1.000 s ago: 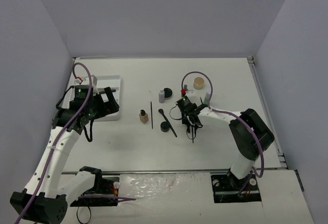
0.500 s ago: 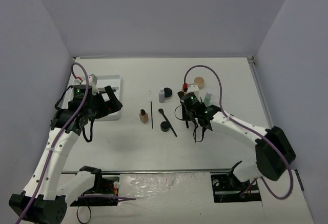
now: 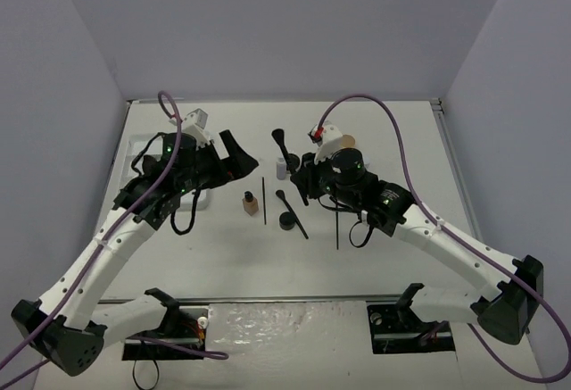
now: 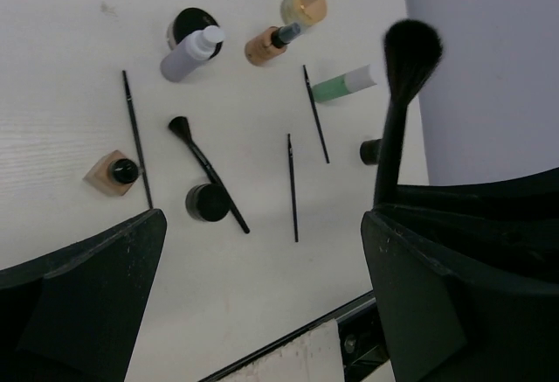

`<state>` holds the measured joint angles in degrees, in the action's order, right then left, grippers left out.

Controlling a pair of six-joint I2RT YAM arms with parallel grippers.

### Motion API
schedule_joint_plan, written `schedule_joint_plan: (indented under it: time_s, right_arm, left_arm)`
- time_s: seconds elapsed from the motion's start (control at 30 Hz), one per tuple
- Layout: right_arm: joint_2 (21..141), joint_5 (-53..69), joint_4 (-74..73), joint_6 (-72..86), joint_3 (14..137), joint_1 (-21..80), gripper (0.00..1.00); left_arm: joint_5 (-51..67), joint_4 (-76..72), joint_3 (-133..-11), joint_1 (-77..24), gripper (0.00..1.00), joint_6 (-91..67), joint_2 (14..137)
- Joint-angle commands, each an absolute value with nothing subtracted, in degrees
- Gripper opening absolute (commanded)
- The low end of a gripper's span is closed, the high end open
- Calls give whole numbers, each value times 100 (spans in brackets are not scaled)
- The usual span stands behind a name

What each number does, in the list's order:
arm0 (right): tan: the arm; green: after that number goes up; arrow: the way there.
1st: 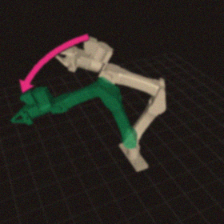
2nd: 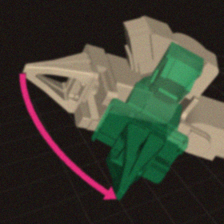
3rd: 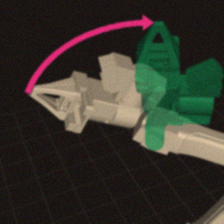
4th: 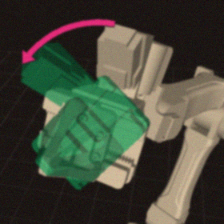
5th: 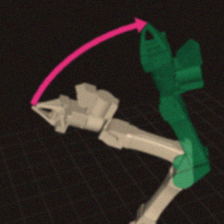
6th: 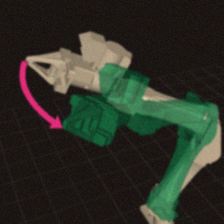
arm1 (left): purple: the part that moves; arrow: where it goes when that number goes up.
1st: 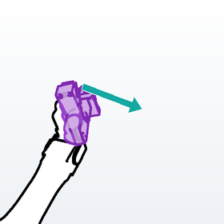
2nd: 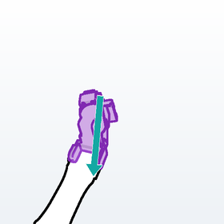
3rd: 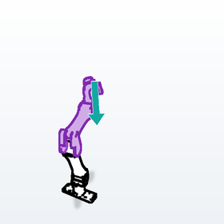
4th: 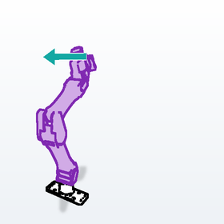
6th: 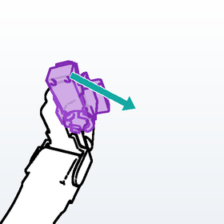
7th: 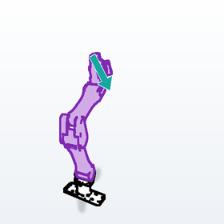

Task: Organize the makeup

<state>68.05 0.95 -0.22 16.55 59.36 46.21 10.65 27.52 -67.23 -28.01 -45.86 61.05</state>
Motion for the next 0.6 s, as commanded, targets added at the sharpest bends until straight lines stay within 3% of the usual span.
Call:
schedule_joint_plan:
  time_s: [0.0,0.37,0.57]
  right_arm:
    - [6954,526,531,1496,6383,4775,0]
    - [7105,480,605,1397,6509,4869,0]
    - [7166,365,697,1404,6457,4869,0]
  left_arm:
    - [597,1572,-7303,-3345,90,-4878,6534]
    - [191,722,-7602,-3863,77,-5219,7251]
    - [53,833,-7570,-4019,60,-5418,7415]
